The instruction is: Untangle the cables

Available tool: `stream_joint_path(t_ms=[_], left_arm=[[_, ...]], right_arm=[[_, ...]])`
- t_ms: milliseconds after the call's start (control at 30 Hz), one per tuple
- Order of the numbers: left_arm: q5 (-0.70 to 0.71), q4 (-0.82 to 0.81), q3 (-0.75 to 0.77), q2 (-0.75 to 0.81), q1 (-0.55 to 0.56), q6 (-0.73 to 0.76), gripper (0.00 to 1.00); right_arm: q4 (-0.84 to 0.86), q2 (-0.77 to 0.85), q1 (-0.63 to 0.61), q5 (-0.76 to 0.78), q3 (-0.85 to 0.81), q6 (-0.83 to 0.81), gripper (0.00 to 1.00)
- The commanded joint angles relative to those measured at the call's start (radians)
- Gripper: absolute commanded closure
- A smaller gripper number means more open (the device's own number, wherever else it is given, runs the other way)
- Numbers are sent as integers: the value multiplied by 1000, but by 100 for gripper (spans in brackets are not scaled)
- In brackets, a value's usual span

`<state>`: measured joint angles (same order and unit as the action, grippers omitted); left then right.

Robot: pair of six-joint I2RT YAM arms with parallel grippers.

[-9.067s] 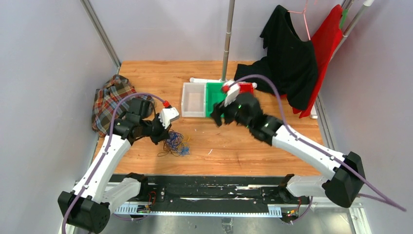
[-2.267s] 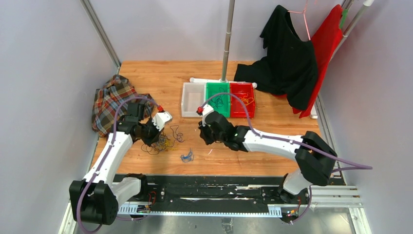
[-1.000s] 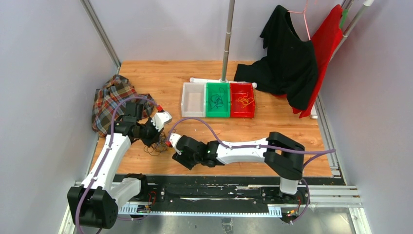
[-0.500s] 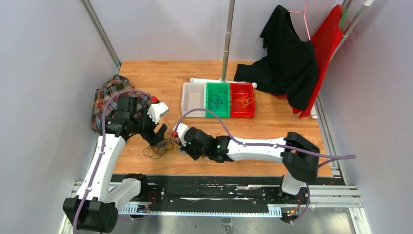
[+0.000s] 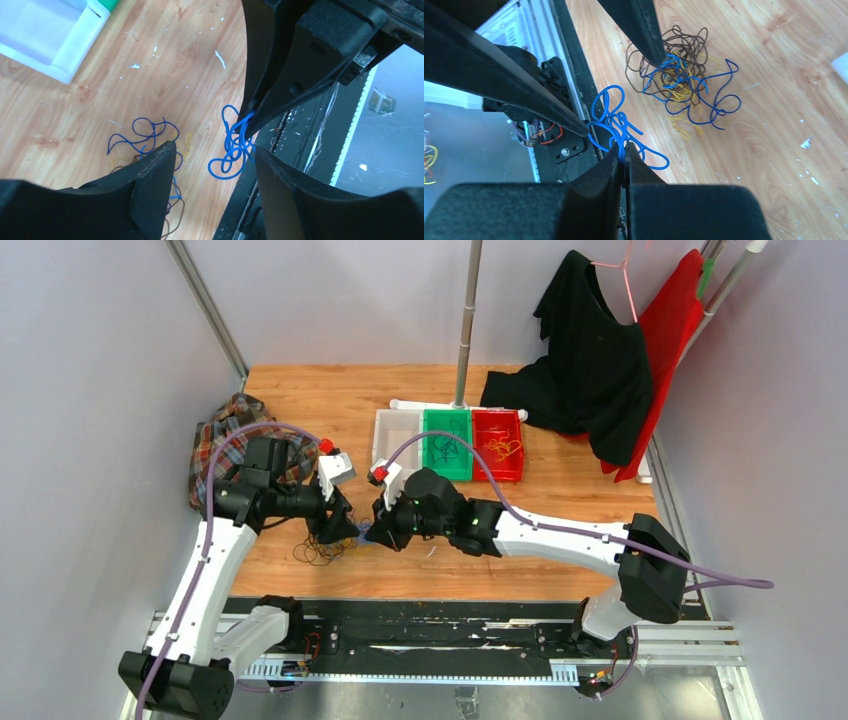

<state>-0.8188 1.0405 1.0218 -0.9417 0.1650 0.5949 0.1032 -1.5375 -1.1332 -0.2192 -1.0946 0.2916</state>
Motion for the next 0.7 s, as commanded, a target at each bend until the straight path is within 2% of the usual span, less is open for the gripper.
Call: stream_joint_path(t_ms=[0, 200, 333, 433, 600, 667], left_arm=[[-74, 10, 8, -17, 7, 2, 43], [-117, 9, -17, 10, 7, -1, 72], [-114, 9, -9, 21, 8, -20, 97], [-100, 9, 16, 33, 8, -58, 99], [-119, 9, 42, 70, 10, -98, 99], [-123, 8, 48, 70, 9, -112, 99]], right_arm=[[55, 14, 20, -88, 6, 58, 99], [106, 21, 42, -98, 25, 106, 99], [106, 19, 46, -59, 23, 124, 99], [93, 25, 46, 59, 28, 134, 93], [80, 43, 40, 284, 33, 173, 60], [86, 50, 34, 355, 38, 186, 55]])
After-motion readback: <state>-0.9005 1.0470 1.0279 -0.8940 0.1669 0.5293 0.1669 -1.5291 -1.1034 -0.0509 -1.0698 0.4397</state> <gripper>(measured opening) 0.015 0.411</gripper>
